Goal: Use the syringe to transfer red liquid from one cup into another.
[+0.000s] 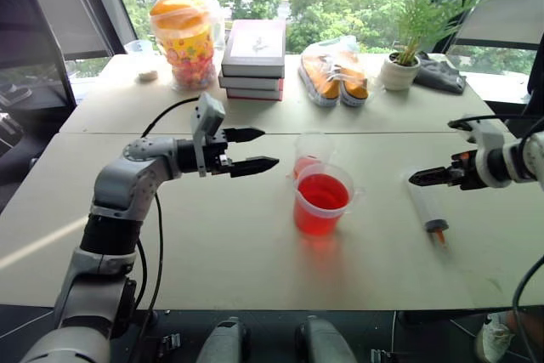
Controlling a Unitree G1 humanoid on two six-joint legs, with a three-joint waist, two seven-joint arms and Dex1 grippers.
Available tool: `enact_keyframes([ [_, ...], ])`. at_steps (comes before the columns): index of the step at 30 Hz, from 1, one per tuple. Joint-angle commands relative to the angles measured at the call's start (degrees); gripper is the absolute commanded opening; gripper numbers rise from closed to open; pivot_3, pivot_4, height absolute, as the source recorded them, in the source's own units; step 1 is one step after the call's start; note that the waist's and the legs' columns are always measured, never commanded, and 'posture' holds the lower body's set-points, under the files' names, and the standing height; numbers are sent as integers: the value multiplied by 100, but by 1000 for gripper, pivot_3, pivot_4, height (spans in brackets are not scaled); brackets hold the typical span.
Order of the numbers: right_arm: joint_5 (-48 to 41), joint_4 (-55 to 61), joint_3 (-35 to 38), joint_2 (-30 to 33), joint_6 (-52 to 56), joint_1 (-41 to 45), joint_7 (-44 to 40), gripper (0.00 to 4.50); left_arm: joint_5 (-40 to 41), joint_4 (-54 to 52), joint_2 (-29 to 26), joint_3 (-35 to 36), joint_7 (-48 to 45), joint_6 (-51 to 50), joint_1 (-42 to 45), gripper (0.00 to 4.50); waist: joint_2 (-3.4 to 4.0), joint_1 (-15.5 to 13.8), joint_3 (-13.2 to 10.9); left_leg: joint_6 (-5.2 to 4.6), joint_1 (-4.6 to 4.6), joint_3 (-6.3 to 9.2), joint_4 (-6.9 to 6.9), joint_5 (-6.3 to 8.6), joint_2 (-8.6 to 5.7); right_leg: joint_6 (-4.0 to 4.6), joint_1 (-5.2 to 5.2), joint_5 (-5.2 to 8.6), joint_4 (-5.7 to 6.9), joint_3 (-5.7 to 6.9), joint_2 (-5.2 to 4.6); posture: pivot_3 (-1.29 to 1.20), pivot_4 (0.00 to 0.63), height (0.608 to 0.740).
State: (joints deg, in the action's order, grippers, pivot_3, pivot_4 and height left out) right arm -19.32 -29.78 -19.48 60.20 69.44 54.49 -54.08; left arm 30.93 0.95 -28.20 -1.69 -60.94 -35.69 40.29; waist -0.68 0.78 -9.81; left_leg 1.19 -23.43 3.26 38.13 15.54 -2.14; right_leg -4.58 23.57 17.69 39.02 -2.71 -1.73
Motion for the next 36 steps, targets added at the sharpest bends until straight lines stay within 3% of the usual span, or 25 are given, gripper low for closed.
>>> enact_keyframes([
  [1, 652, -752, -480, -236, -403, 434, -348, 4428, 12, -273, 6, 41, 126, 67, -77, 4500, 0, -14, 0, 0, 0, 0, 0, 0, 0, 0, 0, 0, 0, 0, 0, 0, 150, 740],
  [9, 1566, -1746, -1028, -873, -1028, 674, -925, 4428, 81, -576, -18, 139, 388, -17, -351, 4500, 0, -2, 0, 1, 1, 3, 3, 0, -1, 0, -2, -1, 1, 3, -1, 0, 150, 740],
  [12, 1788, -1861, -1044, -996, -1132, 667, -1079, 3526, 91, -659, -32, 166, 485, -37, -410, 4500, -1, 0, 1, 1, 6, 3, 5, 0, -1, 0, -8, -2, 1, 3, 0, 0, 150, 740],
  [16, 1991, -1796, -961, -1065, -1096, 634, -1241, 1625, 102, -632, -48, 176, 517, -9, -409, 4500, -1, 10, 1, 1, 7, 7, 4, 0, 0, 2, -8, -2, 4, 5, 2, 0, 150, 740],
  [17, 2021, -1762, -910, -1066, -1062, 647, -1235, 1445, 95, -589, -58, 179, 503, 14, -388, 4500, -1, 10, 1, 1, 8, 7, 4, 0, 0, 2, -8, -2, 4, 5, 2, 0, 150, 740],
  [21, 2033, -1430, -474, -916, -789, 723, -969, 1437, 46, -357, -55, 186, 480, 105, -165, 4500, -1, 0, 1, 2, 7, 7, 4, 0, 0, 2, -8, -2, 4, 5, 1, 0, 150, 740],
  [26, 1778, 221, 773, -483, -550, 344, -276, 1437, -10, -10, -64, 146, 350, 214, 151, 4500, 4, -16, -2, 3, -3, 6, 0, -1, -2, 2, 6, -2, 6, 5, 0, 0, 150, 740],
  [28, 1480, 1375, 1866, -433, -668, -78, 76, 1437, -55, 193, 4, 65, 295, 260, 351, 4500, 6, -34, 0, 3, -8, 9, -4, 0, -2, 2, 10, -2, 4, 6, 0, 0, 150, 740],
  [32, 656, 3390, 4022, -1251, -557, -383, 799, 1437, -161, 627, 54, -98, -34, 396, 694, 4500, 5, 7, -1, 3, -10, 5, -5, 0, -2, 2, 12, -2, 4, 2, 1, 0, 150, 740],
  [36, -404, 5138, 5256, -2415, 40, -326, 1307, 1437, -274, 1145, 174, -186, -295, 554, 1100, 4500, 6, 1, 0, 4, -2, 12, -2, -1, 1, 2, 8, -2, 21, 6, 5, 0, 150, 740],
])
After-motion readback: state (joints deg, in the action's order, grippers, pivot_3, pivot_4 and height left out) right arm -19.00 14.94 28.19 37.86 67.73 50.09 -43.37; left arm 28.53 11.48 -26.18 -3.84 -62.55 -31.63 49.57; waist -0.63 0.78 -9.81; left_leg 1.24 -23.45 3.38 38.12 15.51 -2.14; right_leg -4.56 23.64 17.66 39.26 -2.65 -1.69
